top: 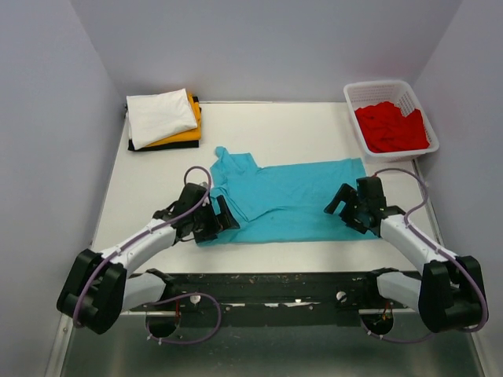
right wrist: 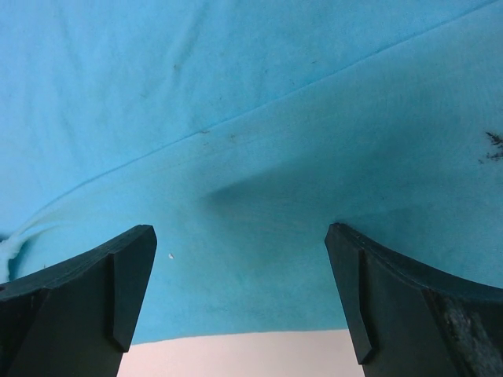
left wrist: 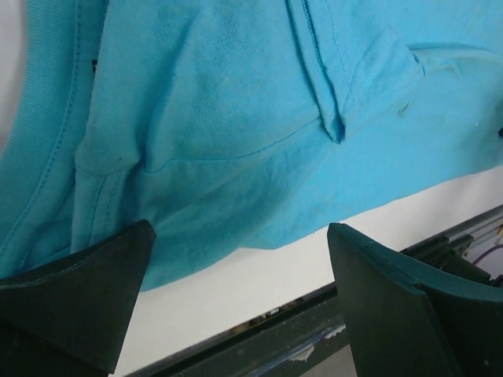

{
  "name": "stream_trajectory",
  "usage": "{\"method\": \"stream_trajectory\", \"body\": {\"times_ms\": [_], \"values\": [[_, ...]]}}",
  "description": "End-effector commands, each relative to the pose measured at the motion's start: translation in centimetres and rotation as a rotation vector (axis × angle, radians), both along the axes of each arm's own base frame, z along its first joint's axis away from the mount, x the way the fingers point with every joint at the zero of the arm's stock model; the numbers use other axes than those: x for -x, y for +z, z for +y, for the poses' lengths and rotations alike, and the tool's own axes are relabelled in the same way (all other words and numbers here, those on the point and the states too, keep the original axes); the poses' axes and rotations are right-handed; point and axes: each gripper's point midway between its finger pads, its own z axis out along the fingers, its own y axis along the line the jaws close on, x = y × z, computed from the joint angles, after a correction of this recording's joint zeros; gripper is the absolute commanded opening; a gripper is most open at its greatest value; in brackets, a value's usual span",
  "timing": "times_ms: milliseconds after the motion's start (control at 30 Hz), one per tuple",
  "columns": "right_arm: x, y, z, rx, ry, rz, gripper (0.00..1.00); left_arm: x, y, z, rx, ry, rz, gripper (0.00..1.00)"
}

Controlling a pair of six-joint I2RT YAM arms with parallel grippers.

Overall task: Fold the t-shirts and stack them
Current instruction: Fold the flattened tshirt in 1/3 of the way

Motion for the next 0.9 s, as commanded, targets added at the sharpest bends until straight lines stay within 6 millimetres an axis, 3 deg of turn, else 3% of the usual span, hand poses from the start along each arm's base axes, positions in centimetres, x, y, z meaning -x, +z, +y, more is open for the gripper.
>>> {"method": "stream_trajectory", "body": {"times_ms": [0,167,300,400,567,600,700,867], "values": [[5.9,-2.3,0.0,-0.035,-0.019,0.196,1.0,7.3,-3.8,3.4,-0.155,0.052,0.253,0.99],[5.0,-0.3,-0.1,-0.017,-0.01,0.111,1.0,8.3,-1.9,3.6,-0.161,0.063,0.212,0.99],[1.9,4.8,1.6,0.05,0.122,-0.108,1.0,7.5,-0.3,4.9,-0.215,0.115,0.152,0.98],[1.0,7.8,6.9,0.071,0.356,-0.27,1.0,5.9,2.0,4.3,-0.185,0.074,0.043,0.99],[2.4,9.6,17.7,0.115,0.895,-0.551,0.99,3.6,6.9,0.5,0.049,-0.016,-0.172,0.98],[2.6,10.4,19.8,0.115,1.003,-0.659,0.98,3.5,6.9,0.6,0.057,0.004,-0.174,0.98],[3.2,10.8,23.5,0.134,1.249,-0.859,0.97,3.3,5.9,0.9,0.07,0.054,-0.151,0.99],[6.8,9.2,28.4,0.139,1.627,-0.993,0.89,3.0,3.1,0.6,0.178,0.127,-0.071,0.99]]}}
